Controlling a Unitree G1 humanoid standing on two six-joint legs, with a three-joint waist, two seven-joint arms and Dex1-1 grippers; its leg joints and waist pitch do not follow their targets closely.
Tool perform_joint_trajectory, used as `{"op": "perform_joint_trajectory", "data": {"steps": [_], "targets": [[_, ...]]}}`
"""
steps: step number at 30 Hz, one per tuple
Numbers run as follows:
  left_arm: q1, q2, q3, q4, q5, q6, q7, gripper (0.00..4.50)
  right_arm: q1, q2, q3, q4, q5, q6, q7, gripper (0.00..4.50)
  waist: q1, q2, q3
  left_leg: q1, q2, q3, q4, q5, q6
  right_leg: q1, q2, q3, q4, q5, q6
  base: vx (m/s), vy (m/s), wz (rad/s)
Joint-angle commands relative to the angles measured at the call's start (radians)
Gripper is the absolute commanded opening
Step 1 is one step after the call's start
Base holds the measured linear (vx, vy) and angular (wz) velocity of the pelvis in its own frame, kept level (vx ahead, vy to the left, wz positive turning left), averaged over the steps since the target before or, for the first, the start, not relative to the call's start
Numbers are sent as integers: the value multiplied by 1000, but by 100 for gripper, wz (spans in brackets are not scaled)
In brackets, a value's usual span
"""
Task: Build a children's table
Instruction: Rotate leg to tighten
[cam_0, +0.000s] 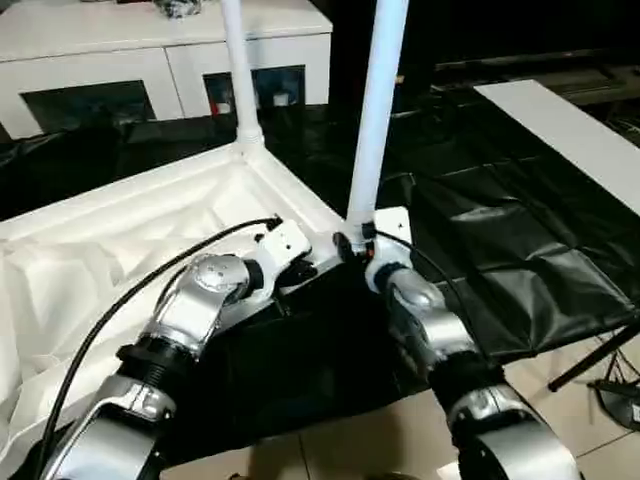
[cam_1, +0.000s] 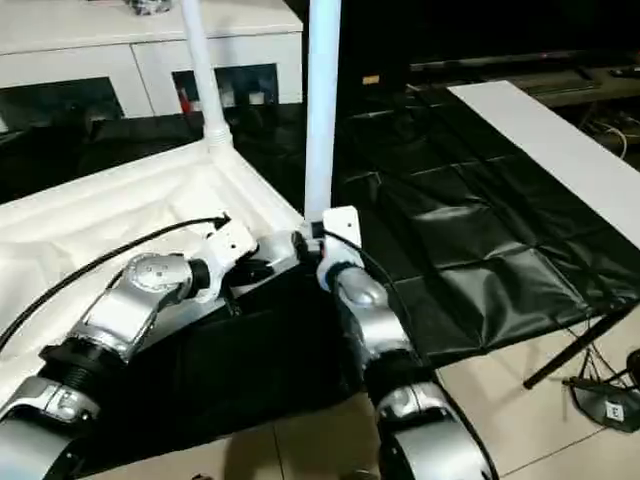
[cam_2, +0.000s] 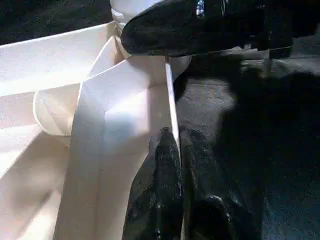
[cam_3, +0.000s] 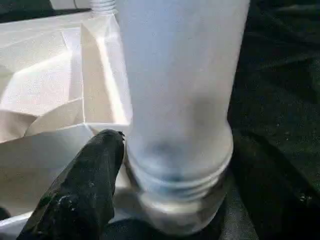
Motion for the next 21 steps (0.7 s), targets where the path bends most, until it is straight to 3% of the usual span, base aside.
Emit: {"op": "perform_joint_trajectory", "data": {"steps": [1,4,6,9,10,16,21], "targets": [[17,14,-25,-44,-8,-28,-47,0,23,-36,1,-86,7,26,25,379,3,11,-69,11,32,-7,-72,-158,39,56,-56,44,-58,-58,-259,0,0,0],[39,42,-31,-68,-16,-37,-86,0,87,-101,13,-208,10,78,110,394,14,11,-67,15,33,-6,-74,-177,38,54,-54,45,-61,-84,-247,0,0,0],[62,72,-35,-94,-35,-50,-143,0,150,-176,33,-324,40,146,253,414,21,8,-64,13,34,-7,-76,-197,36,57,-54,46,-64,-110,-234,0,0,0],[81,102,-43,-125,-58,-65,-219,0,204,-263,70,-430,86,181,430,427,26,8,-61,13,34,-7,-78,-229,32,54,-56,48,-70,-163,-221,0,0,0],[86,110,-45,-136,-65,-64,-241,0,215,-286,79,-455,105,191,478,427,29,13,-60,14,36,-8,-78,-239,29,53,-57,48,-71,-181,-215,0,0,0],[95,144,-64,-164,-84,-74,-317,0,219,-376,129,-494,129,199,677,427,20,8,-57,12,34,-10,-79,-277,23,49,-58,47,-81,-267,-208,0,0,0],[97,154,-60,-169,-87,-71,-321,0,183,-378,140,-445,105,214,702,427,19,4,-60,9,35,-11,-78,-231,27,50,-57,46,-75,-222,-222,0,0,0]]}}
